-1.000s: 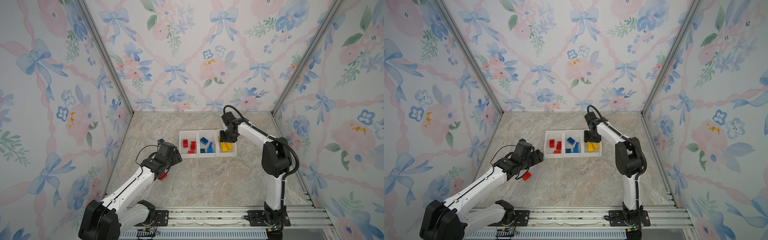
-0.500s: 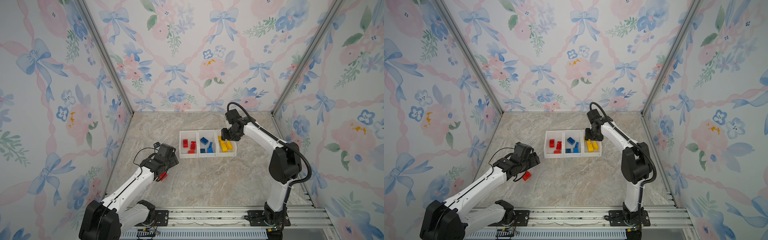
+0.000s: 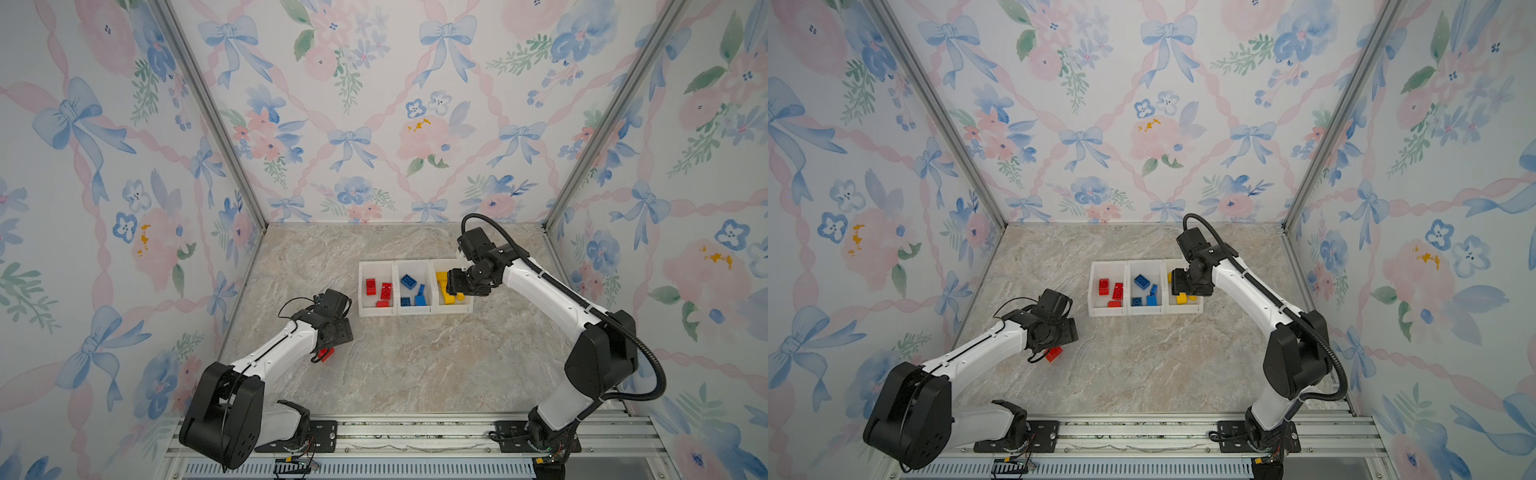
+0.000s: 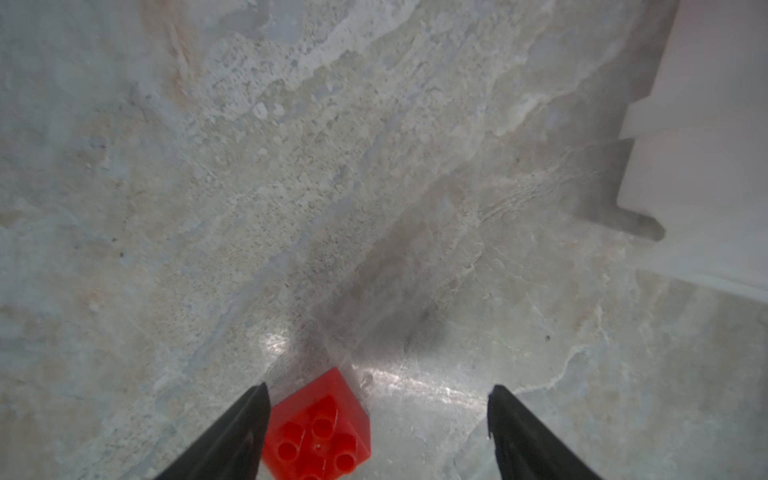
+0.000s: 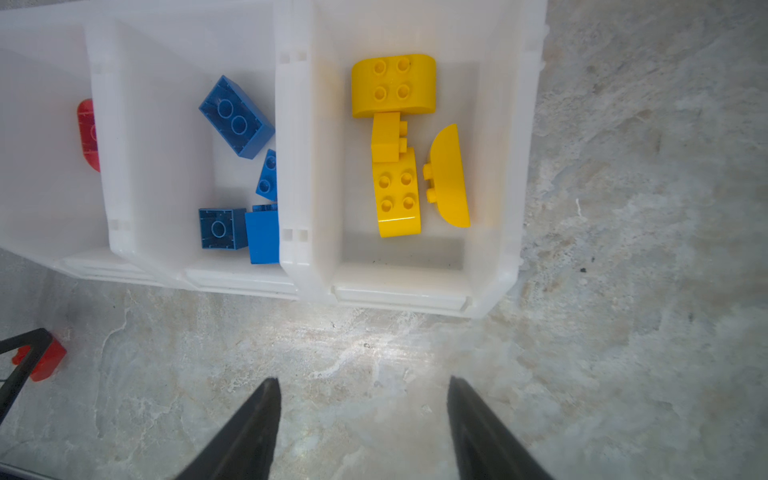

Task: Sort the legos into containers by color
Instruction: 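Grasp the last red brick with the left gripper and lift it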

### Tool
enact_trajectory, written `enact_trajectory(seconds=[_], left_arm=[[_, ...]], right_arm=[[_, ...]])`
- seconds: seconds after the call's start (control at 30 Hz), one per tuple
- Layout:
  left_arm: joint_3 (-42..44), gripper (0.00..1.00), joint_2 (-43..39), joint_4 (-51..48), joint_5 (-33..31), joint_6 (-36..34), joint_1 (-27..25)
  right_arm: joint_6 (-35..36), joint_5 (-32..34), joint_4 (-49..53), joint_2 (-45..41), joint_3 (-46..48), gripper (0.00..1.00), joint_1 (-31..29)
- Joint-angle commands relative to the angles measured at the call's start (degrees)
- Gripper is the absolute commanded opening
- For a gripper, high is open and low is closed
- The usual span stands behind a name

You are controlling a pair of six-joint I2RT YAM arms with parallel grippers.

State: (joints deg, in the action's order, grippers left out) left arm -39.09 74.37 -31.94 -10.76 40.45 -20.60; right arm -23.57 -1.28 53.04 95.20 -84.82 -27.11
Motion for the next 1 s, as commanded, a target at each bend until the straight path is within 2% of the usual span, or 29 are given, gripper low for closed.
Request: enact_trajectory(seconds=[0.0, 0.2, 0.6, 0.77, 0.97], left_arm=[[0.4, 0.84, 1.0, -1.0, -1.4, -1.7, 0.4], [0.5, 0.83, 2.9, -0.6, 1.5, -2.6, 0.7], [3.0, 0.74, 1.7, -2.3, 7.2, 3.2, -0.9], [4.8, 0.72, -0.9, -2.9, 6.1, 7.0, -3.7], [4.8, 0.66, 0.6, -2.9, 3.4, 8.8, -5.7]], right_arm=[[-1.3, 0.6, 2.7, -3.5, 1.3, 0.68, -0.4], [-1.5, 1.3, 3.5, -5.9, 2.2, 0.7, -0.2], [-2.0, 1.5, 2.9, -8.5, 4.1, 0.72, 0.0], [-2.2, 1.4, 2.7, -9.5, 5.4, 0.72, 0.2], [-2.2, 1.3, 2.6, -10.0, 5.9, 0.72, 0.2]])
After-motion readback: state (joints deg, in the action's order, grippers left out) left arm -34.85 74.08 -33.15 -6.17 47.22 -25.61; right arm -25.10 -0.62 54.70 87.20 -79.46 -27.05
